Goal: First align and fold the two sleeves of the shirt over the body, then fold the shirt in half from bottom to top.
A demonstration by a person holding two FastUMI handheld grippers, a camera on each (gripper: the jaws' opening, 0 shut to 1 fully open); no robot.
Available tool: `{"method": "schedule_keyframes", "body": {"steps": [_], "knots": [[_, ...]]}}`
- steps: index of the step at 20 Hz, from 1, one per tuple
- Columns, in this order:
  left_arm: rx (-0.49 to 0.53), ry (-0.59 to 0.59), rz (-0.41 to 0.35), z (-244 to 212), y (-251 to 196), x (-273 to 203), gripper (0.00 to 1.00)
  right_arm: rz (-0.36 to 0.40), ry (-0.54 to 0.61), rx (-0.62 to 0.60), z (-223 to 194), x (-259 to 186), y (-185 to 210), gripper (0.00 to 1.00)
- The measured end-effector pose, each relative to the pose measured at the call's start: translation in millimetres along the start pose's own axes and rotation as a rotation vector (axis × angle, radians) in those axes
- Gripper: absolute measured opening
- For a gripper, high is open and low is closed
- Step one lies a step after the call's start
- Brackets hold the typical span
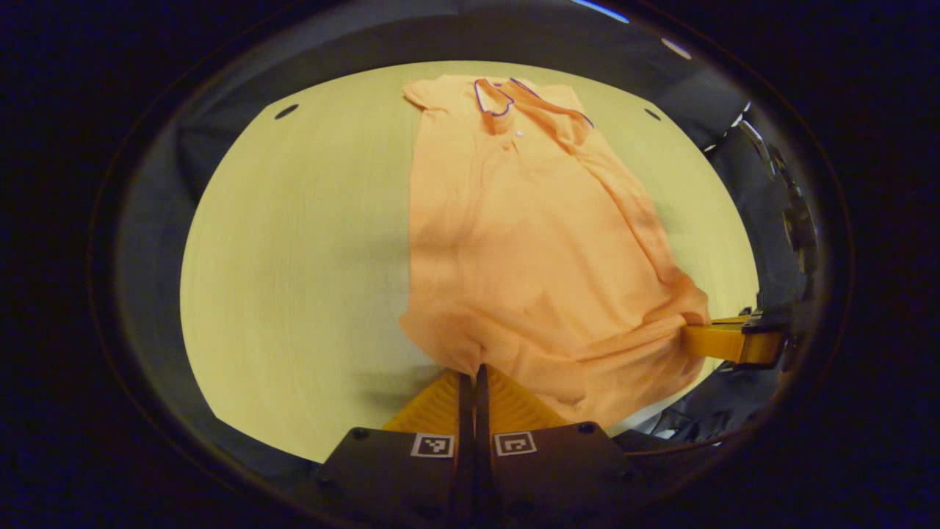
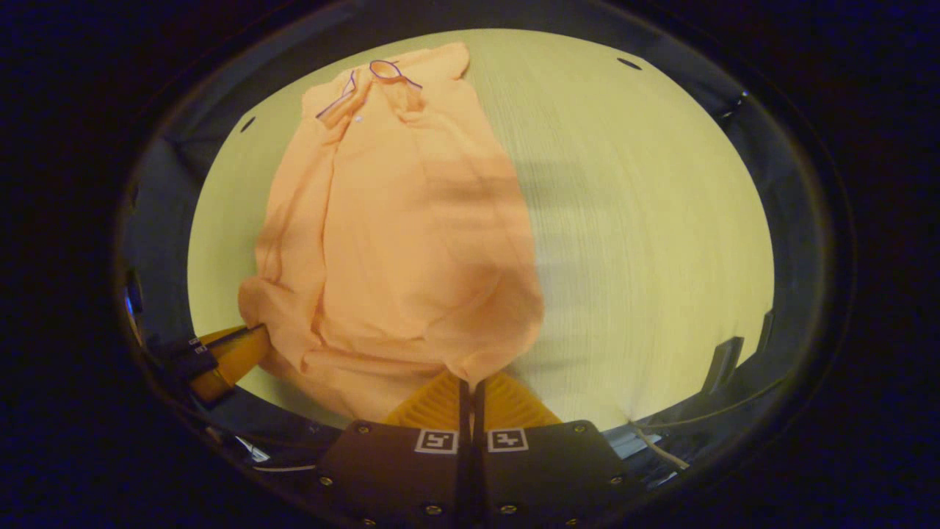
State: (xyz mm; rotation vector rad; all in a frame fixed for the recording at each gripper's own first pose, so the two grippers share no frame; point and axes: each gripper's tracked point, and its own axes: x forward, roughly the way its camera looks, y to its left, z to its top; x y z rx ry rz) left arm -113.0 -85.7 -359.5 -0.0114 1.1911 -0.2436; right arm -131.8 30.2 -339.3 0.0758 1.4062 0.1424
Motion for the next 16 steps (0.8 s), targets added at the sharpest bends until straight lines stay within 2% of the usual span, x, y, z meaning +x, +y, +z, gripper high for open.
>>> {"method": "schedule_keyframes", "body": {"steps": [4,6,7,8,9,14,15,16], "knots": [[-0.036,-0.091,-0.006,63.0,11.4,-16.9,0.08,0.02,-0.08,-0.019,44.9,-21.9,8.5,0.0],[-0.067,-0.146,-0.014,107.9,20.6,-27.9,0.06,0.023,-0.135,-0.038,81.4,-29.8,14.3,0.01],[-0.077,-0.162,-0.016,124.9,24.8,-31.8,0.1,0.025,-0.155,-0.042,96.2,-31.2,17.0,0.0],[-0.085,-0.178,-0.018,141.7,29.4,-36.4,0.1,0.027,-0.173,-0.045,110.1,-34.2,18.7,0.0],[-0.092,-0.194,-0.021,153.5,42.6,-45.6,0.06,0.028,-0.193,-0.048,123.7,-39.3,20.3,0.0],[-0.103,-0.271,-0.027,226.3,42.6,-37.1,0.06,0.035,-0.276,-0.051,189.5,-55.7,25.6,0.0],[-0.1,-0.289,-0.027,239.2,44.2,-41.5,0.1,0.036,-0.295,-0.049,203.8,-57.9,26.4,0.0],[-0.096,-0.306,-0.025,254.2,46.2,-41.0,0.06,0.037,-0.31,-0.048,217.4,-59.8,27.2,0.0]]}}
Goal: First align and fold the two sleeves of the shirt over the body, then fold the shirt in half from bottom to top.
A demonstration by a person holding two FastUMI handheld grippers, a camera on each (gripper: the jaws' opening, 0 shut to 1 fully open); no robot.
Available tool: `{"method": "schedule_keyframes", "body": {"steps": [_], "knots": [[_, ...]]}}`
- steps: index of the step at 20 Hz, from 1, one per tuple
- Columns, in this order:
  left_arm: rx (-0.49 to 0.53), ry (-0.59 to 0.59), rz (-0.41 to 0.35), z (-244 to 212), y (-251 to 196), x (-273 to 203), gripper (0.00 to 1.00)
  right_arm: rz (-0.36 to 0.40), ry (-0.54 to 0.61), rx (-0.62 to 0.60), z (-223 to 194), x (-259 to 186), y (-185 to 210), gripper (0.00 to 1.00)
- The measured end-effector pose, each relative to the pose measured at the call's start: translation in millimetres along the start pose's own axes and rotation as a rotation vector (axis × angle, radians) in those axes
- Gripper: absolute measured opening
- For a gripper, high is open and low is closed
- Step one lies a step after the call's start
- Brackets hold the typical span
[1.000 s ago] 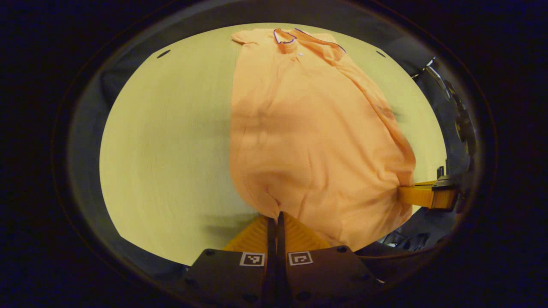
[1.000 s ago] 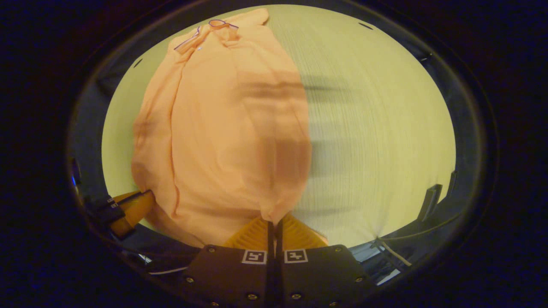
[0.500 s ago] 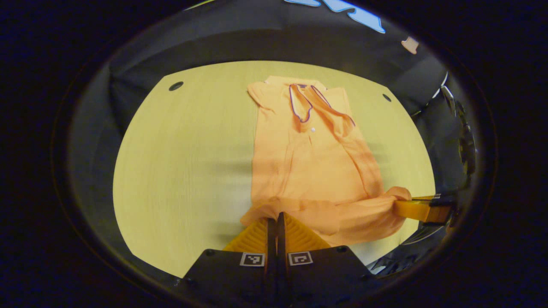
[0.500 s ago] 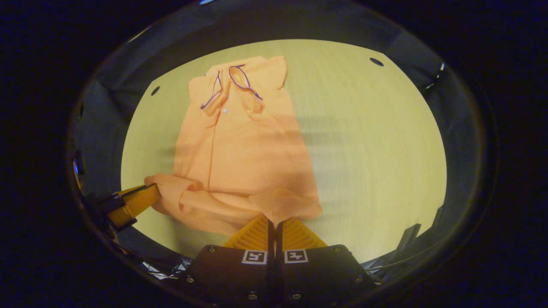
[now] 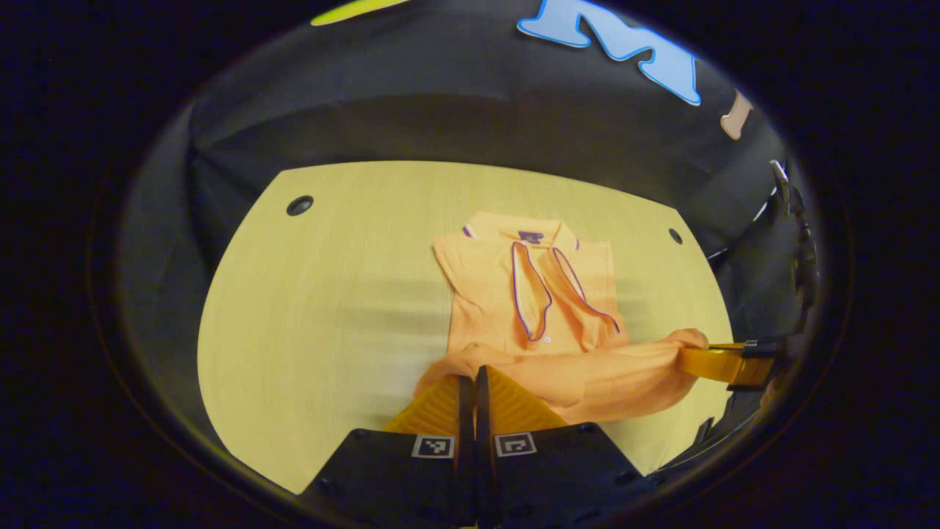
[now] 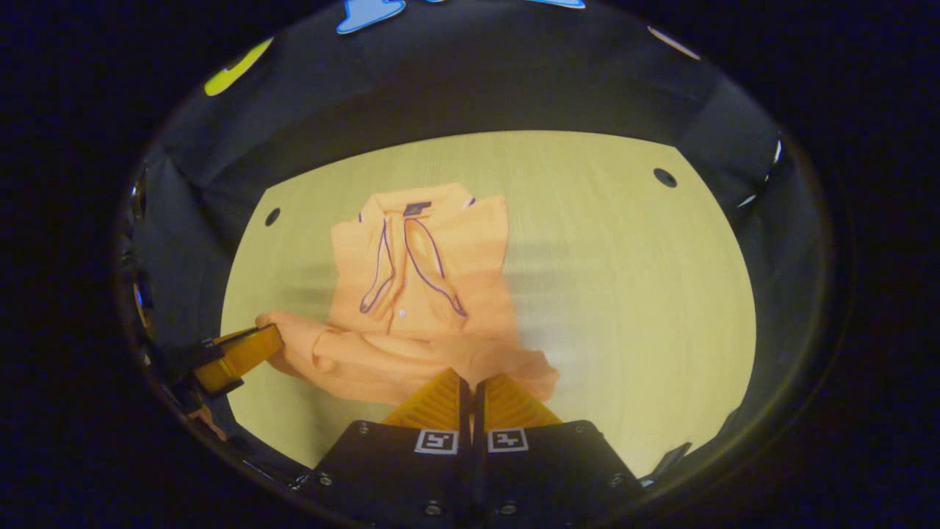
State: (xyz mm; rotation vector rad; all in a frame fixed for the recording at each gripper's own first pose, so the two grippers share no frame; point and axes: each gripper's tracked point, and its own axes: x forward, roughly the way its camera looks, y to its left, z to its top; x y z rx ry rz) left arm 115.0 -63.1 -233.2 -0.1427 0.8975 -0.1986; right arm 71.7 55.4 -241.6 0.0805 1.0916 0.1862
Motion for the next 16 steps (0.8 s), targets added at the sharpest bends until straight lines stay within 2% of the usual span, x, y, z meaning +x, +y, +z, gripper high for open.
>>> {"method": "schedule_keyframes", "body": {"steps": [5,6,7,8,10,11,12,13,14,16], "knots": [[-0.006,-0.082,-0.008,66.6,-6.6,35.7,0.06,-0.005,-0.095,0.014,71.1,18.4,3.1,0.0],[-0.002,-0.102,-0.004,88.9,-6.7,47.9,0.1,-0.005,-0.116,0.019,90.9,25.4,2.1,0.0],[0.001,-0.116,-0.004,100.3,-6.5,57.0,0.06,-0.007,-0.133,0.021,104.9,30.6,0.5,0.0],[0.007,-0.134,-0.003,114.0,-6.5,68.0,0.06,-0.014,-0.153,0.019,120.2,35.0,-1.9,0.0],[0.023,-0.162,0.008,128.2,-5.6,90.0,0.05,-0.017,-0.187,0.029,144.6,51.2,-3.0,0.0],[0.035,-0.174,0.011,134.5,-5.3,101.5,0.1,-0.02,-0.201,0.035,154.4,58.3,-5.5,0.0],[0.05,-0.182,0.015,139.9,-6.1,111.0,0.06,-0.025,-0.215,0.039,160.2,63.4,-7.6,0.0],[0.067,-0.184,0.018,143.6,-5.1,121.9,0.1,-0.028,-0.225,0.044,166.2,75.5,-9.1,0.0],[0.082,-0.186,0.022,145.9,-6.0,134.1,0.05,-0.03,-0.225,0.051,170.0,89.0,-10.2,0.0],[0.101,-0.184,0.021,148.1,-4.2,154.3,0.06,-0.033,-0.218,0.065,174.5,106.5,-13.3,0.01]]}}
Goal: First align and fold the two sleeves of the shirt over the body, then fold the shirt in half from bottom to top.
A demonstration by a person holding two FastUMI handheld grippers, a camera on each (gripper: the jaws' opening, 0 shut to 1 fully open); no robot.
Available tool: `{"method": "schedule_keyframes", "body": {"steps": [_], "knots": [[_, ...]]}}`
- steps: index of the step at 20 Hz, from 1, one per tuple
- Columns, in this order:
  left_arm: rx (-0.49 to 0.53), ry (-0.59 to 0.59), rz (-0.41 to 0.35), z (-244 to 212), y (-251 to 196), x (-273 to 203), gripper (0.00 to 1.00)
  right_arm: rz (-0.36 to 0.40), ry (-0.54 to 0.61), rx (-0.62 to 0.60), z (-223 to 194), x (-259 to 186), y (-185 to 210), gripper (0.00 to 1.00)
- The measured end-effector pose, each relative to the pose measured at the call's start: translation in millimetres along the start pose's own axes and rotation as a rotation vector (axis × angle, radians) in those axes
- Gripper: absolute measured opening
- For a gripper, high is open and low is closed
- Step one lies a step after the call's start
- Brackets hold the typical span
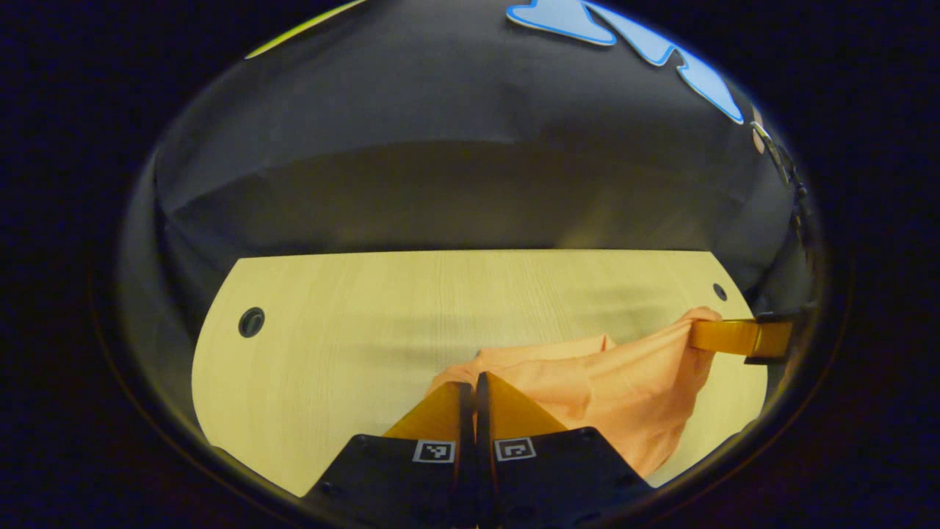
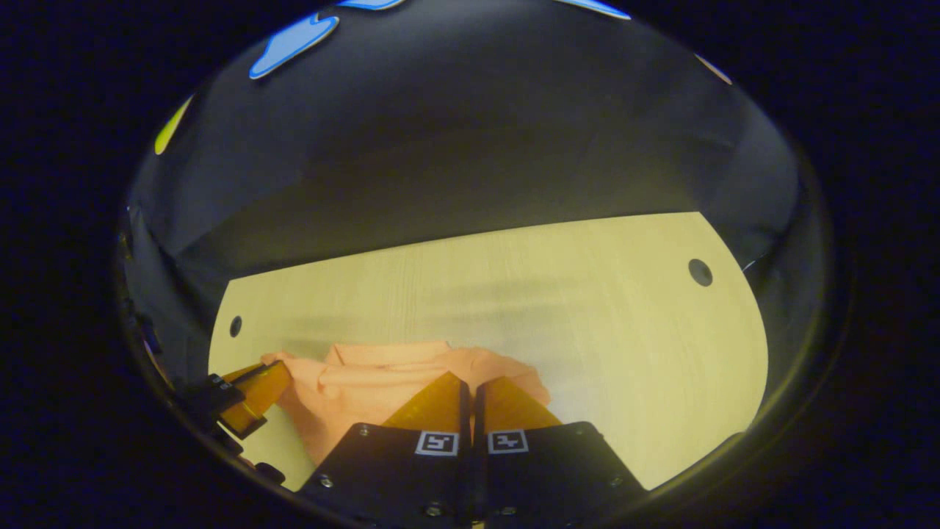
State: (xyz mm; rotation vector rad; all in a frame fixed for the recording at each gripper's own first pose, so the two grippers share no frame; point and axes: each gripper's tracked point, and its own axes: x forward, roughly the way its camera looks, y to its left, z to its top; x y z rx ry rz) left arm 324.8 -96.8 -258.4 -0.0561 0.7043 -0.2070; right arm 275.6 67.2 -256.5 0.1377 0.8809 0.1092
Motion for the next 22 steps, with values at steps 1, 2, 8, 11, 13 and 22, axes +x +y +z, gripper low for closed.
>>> {"method": "schedule_keyframes", "body": {"steps": [1,2,8,11,13,22], "knots": [[0.003,0.0,-0.002,-2.5,-0.8,6.7,0.06,0.0,-0.003,0.012,1.7,10.2,-2.0,0.0],[0.0,-0.002,-0.004,-3.4,0.3,13.1,0.1,-0.001,-0.008,0.02,3.7,17.4,-3.6,0.0],[-0.004,-0.007,-0.006,-13.1,5.9,52.7,0.05,-0.014,-0.03,0.029,13.4,60.3,-5.7,0.0],[-0.004,-0.027,-0.002,-9.3,10.7,50.5,0.05,-0.029,-0.037,0.02,14.1,71.3,-5.0,0.01],[-0.001,-0.029,0.006,-6.3,10.6,52.3,0.05,-0.037,-0.013,-0.001,5.7,72.8,-8.1,0.0],[-0.064,-0.053,0.002,6.2,15.6,19.9,0.91,-0.03,-0.11,-0.043,14.9,39.3,-5.3,0.64]]}}
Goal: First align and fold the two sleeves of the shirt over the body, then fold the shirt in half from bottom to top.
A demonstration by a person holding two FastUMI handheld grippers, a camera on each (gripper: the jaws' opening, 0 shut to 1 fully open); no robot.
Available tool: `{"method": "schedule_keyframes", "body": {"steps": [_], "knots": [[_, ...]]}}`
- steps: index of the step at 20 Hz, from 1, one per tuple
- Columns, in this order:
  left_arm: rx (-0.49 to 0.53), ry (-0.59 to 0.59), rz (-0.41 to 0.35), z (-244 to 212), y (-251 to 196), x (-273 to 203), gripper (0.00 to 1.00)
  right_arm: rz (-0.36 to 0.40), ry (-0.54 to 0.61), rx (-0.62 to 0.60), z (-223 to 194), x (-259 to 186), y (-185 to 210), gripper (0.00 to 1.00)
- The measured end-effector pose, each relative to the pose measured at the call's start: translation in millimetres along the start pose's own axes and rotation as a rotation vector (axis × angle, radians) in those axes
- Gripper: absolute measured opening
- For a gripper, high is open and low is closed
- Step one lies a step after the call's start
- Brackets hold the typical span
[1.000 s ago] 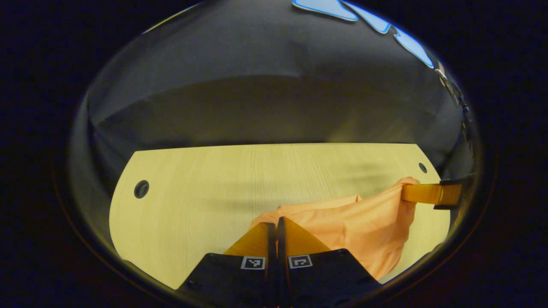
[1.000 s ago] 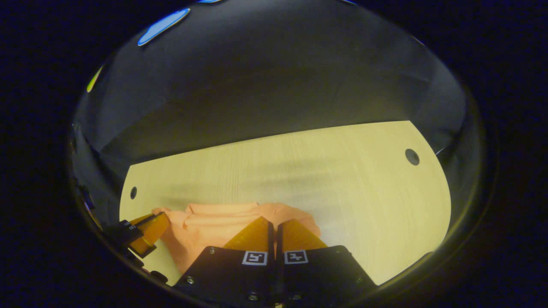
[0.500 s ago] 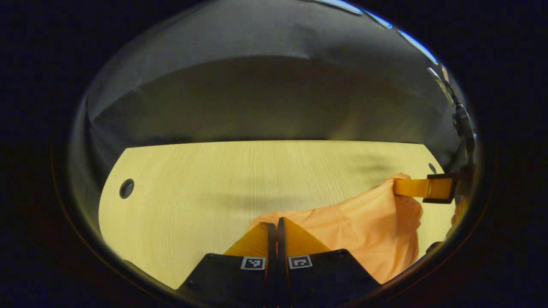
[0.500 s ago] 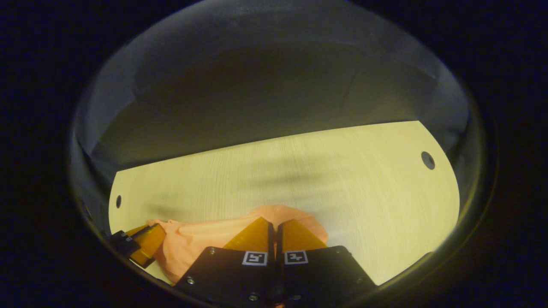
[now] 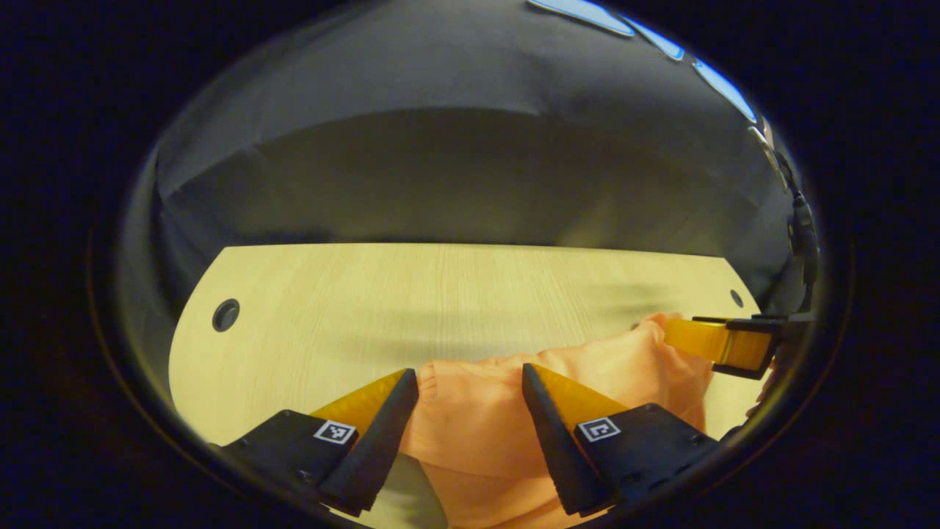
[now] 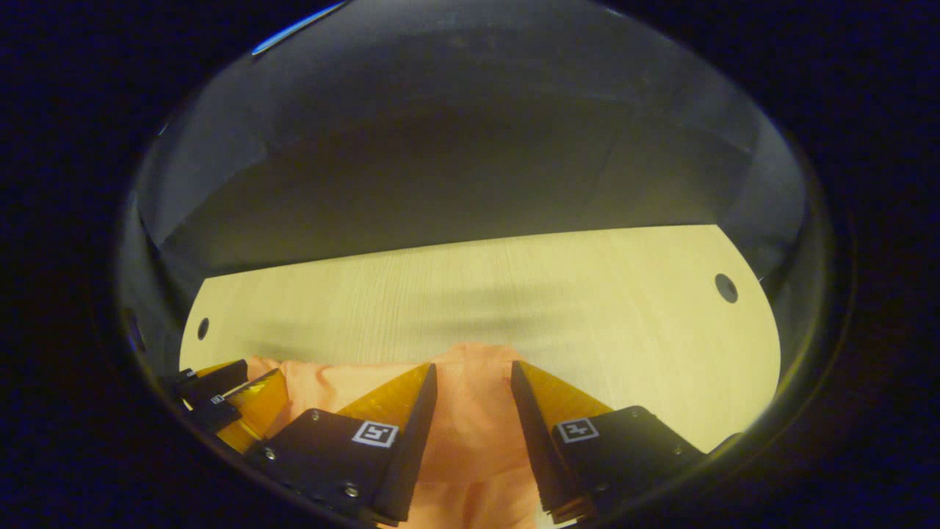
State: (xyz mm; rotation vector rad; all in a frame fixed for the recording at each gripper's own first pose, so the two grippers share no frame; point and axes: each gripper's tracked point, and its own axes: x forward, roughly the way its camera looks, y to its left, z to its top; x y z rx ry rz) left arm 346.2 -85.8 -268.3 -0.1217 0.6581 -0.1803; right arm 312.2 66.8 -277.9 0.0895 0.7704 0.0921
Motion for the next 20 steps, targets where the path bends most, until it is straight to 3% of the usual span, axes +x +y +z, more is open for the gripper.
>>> {"method": "schedule_keyframes", "body": {"steps": [2,4,5,6,9,13,19,20], "knots": [[-0.001,-0.042,0.005,10.8,1.8,-11.8,0.92,0.006,-0.028,0.006,4.3,-16.9,-0.5,0.64],[0.009,-0.087,0.01,21.3,1.0,-35.5,0.94,0.009,-0.061,0.005,9.1,-40.9,-1.1,0.57],[0.008,-0.102,0.006,25.4,-0.4,-51.2,0.94,0.012,-0.075,0.003,8.5,-55.9,0.7,0.64],[0.005,-0.116,0.001,29.1,-2.0,-68.0,0.94,0.017,-0.089,0.001,9.6,-71.7,1.7,0.63],[0.011,-0.17,-0.007,39.9,-3.6,-130.9,0.94,0.025,-0.134,-0.015,11.3,-120.7,3.6,0.64],[0.047,-0.265,-0.013,56.8,-20.6,-233.0,0.92,0.039,-0.226,-0.025,8.7,-217.6,12.8,0.63],[0.071,-0.368,-0.026,56.7,-38.2,-338.8,0.92,0.059,-0.318,-0.026,-5.5,-306.7,15.5,0.63],[0.073,-0.374,-0.029,54.5,-40.3,-351.8,0.92,0.059,-0.33,-0.03,-9.8,-316.6,15.1,0.57]]}}
